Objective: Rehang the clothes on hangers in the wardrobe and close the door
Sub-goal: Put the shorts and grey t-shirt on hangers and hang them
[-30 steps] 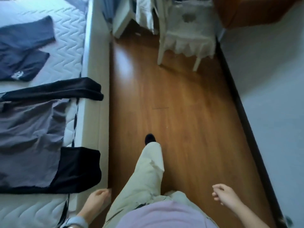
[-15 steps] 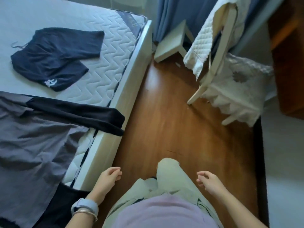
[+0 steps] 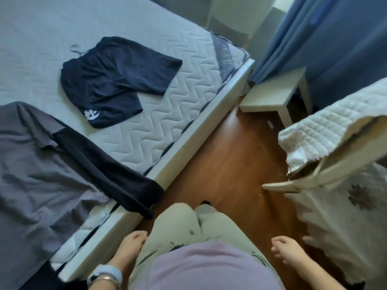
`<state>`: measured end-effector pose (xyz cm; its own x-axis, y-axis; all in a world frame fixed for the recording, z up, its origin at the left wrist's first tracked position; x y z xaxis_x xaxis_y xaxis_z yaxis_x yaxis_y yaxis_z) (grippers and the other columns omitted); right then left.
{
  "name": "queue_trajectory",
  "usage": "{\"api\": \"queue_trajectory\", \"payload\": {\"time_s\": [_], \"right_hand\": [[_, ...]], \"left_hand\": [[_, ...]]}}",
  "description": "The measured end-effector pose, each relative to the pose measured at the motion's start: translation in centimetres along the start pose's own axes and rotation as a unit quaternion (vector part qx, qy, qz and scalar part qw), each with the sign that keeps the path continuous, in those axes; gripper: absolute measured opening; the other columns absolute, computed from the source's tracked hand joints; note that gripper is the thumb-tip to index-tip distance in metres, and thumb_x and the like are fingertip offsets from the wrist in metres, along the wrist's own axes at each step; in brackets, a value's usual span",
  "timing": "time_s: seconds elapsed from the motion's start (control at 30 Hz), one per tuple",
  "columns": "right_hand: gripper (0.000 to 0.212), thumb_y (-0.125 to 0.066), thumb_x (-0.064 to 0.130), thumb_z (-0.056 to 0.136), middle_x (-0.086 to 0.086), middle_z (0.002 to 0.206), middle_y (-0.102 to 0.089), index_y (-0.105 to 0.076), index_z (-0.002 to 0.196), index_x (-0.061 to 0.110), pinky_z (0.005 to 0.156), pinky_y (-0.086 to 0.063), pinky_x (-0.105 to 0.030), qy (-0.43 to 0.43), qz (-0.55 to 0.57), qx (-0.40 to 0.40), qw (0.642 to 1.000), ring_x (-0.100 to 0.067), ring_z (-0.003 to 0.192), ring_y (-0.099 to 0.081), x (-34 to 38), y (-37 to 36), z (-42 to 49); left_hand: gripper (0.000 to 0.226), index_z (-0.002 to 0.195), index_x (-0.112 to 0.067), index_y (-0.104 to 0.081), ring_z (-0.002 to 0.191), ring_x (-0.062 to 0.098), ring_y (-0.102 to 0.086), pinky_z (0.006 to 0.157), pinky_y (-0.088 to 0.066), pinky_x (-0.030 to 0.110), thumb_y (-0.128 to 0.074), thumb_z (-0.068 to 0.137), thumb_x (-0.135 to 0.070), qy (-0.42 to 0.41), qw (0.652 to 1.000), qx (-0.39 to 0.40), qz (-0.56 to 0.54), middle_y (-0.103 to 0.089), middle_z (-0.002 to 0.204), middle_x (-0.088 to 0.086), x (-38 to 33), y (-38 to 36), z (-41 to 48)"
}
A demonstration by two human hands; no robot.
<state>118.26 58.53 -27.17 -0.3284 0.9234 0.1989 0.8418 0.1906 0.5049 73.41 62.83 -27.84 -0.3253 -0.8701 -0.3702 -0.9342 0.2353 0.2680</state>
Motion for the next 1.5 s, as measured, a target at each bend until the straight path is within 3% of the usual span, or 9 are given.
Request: {"api": "queue_trajectory", "payload": {"time_s": [0.13,0.4,0.5,0.7,0.97,1.17,1.27,1.37,1.5], "right_hand": [[0.019,-0.045,0.016,0.094,-0.006,0.076,-0.064,-0.061,0.101,0.011,0.054,-0.036,-0.024,0.041,-0.006,0.009,0.999,-0.018,0.064,-0.057,10.3,3.0,2.9],[0.015,-0.044,0.009,0.094,-0.007,0.077,-0.061,-0.058,0.099,0.007,0.051,-0.037,-0.02,0.138,-0.075,0.053,0.986,-0.015,0.063,-0.054,29.1,0.2,5.0],[0.015,-0.047,0.011,0.092,0.0,0.079,-0.064,-0.06,0.099,0.012,0.066,-0.044,-0.021,0.175,-0.156,0.089,0.968,-0.014,0.073,-0.059,34.3,-1.1,5.4],[0.019,-0.047,0.011,0.09,0.0,0.075,-0.066,-0.062,0.102,0.013,0.058,-0.041,-0.021,0.159,-0.221,0.085,0.959,-0.016,0.069,-0.06,42.1,0.1,7.5],[0.015,-0.047,0.014,0.09,-0.005,0.089,-0.067,-0.059,0.099,0.017,0.081,-0.05,-0.03,0.181,-0.39,0.159,0.889,-0.021,0.084,-0.063,58.2,-4.5,11.6],[0.024,-0.045,0.011,0.093,-0.009,0.089,-0.064,-0.061,0.109,0.003,0.069,-0.048,-0.028,0.309,-0.405,0.169,0.844,-0.024,0.083,-0.061,78.5,-14.9,15.8],[0.024,-0.043,0.012,0.093,-0.017,0.103,-0.067,-0.062,0.101,-0.002,0.084,-0.045,-0.035,0.415,-0.448,0.145,0.778,-0.034,0.099,-0.061,88.6,-22.4,16.3],[0.022,-0.039,0.01,0.091,-0.017,0.107,-0.066,-0.06,0.092,0.0,0.079,-0.041,-0.034,0.508,-0.465,0.1,0.718,-0.038,0.103,-0.058,97.0,-29.3,15.4],[0.034,-0.04,0.014,0.091,-0.006,0.122,-0.061,-0.057,0.12,0.015,0.094,-0.041,-0.029,0.55,-0.406,0.107,0.722,-0.026,0.116,-0.052,104.3,-36.9,14.5]], "left_hand": [[0.015,0.101,-0.011,-0.058,0.085,0.02,-0.059,0.074,-0.047,0.03,-0.046,0.095,-0.017,0.016,0.99,-0.051,-0.13,-0.063,0.091,0.004,-5.5,0.8,1.7],[0.02,0.106,-0.012,-0.058,0.095,0.026,-0.06,0.087,-0.045,0.033,-0.043,0.095,-0.019,0.085,0.971,-0.075,-0.212,-0.063,0.106,0.01,-11.6,5.1,7.8],[0.022,0.111,-0.012,-0.056,0.101,0.025,-0.056,0.099,-0.04,0.037,-0.041,0.096,-0.02,0.083,0.969,-0.072,-0.223,-0.059,0.108,0.009,-14.5,7.0,9.1],[0.019,0.095,-0.01,-0.06,0.095,0.02,-0.056,0.082,-0.038,0.031,-0.042,0.095,-0.017,0.058,0.962,-0.097,-0.25,-0.062,0.106,0.01,-20.5,10.6,11.1],[0.028,0.118,-0.001,-0.056,0.085,0.019,-0.057,0.064,-0.037,0.02,-0.047,0.094,-0.013,0.089,0.931,-0.141,-0.324,-0.062,0.089,0.003,-28.2,14.2,17.8],[0.032,0.123,-0.006,-0.056,0.119,0.024,-0.053,0.099,-0.038,0.029,-0.049,0.093,-0.014,0.016,0.945,-0.236,-0.227,-0.059,0.127,0.011,-38.6,22.5,28.9],[0.038,0.13,-0.008,-0.05,0.127,0.025,-0.048,0.106,-0.034,0.031,-0.049,0.092,-0.013,-0.026,0.928,-0.32,-0.188,-0.052,0.137,0.009,-43.6,28.4,35.9],[0.047,0.139,-0.008,-0.038,0.139,0.024,-0.031,0.113,-0.023,0.031,-0.047,0.094,-0.017,-0.081,0.918,-0.372,-0.11,-0.037,0.149,0.01,-47.9,33.7,42.5],[0.055,0.147,-0.02,-0.019,0.147,0.019,-0.001,0.118,-0.003,0.041,-0.036,0.097,-0.034,-0.08,0.912,-0.397,0.056,-0.011,0.159,0.003,-50.6,38.8,50.4]]}}
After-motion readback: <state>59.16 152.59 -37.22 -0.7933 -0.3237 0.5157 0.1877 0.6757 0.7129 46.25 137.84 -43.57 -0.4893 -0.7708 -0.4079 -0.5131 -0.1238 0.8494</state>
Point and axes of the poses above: each hand's wrist, its own z-axis towards the middle knuckle, its own y-axis out of the back of the hand, x = y × z, the point moved 7 cm from there along z, towards the middle knuckle
